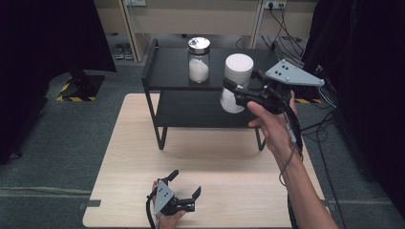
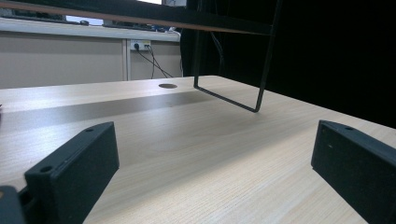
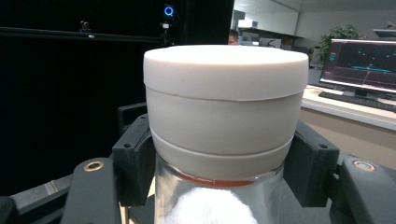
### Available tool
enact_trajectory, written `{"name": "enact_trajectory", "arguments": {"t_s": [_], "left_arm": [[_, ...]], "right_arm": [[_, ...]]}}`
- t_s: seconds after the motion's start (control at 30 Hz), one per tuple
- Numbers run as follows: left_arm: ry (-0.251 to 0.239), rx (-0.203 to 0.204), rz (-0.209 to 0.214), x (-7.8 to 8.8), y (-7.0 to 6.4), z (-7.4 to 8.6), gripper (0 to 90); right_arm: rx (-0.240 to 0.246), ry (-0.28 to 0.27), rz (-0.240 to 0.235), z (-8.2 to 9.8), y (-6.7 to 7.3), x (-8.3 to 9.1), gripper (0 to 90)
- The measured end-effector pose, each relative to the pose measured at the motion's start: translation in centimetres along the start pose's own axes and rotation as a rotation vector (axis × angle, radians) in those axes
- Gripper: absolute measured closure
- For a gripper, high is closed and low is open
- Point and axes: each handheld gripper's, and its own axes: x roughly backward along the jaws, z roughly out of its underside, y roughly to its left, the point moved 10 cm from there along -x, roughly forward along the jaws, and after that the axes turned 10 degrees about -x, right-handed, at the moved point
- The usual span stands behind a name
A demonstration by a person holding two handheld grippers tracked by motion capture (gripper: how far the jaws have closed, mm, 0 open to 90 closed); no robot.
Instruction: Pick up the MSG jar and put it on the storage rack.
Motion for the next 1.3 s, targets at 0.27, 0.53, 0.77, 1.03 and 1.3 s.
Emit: {"name": "enact_trajectory", "arguments": {"t_s": [0.27,0.53,0.77,1.03,1.3], "left_arm": [[0.000,-0.002,0.001,0.0,0.0,0.0,0.2],[-0.002,0.003,-0.002,0.1,0.0,0.0,0.2],[-0.005,0.006,0.002,0.1,0.1,0.1,0.2],[-0.011,0.012,0.003,0.1,0.1,0.1,0.2],[-0.014,0.015,0.006,0.1,0.2,0.1,0.2]], "right_arm": [[-0.032,-0.007,0.046,-1.1,-1.1,-1.9,35.5],[-0.037,-0.008,0.097,-2.3,-1.8,-4.1,35.5],[-0.053,-0.014,0.134,-2.6,-2.6,-5.6,35.5],[-0.048,-0.005,0.182,-2.5,-3.7,-6.8,35.5],[-0.060,-0.009,0.199,-2.0,-4.5,-8.1,35.5]]}}
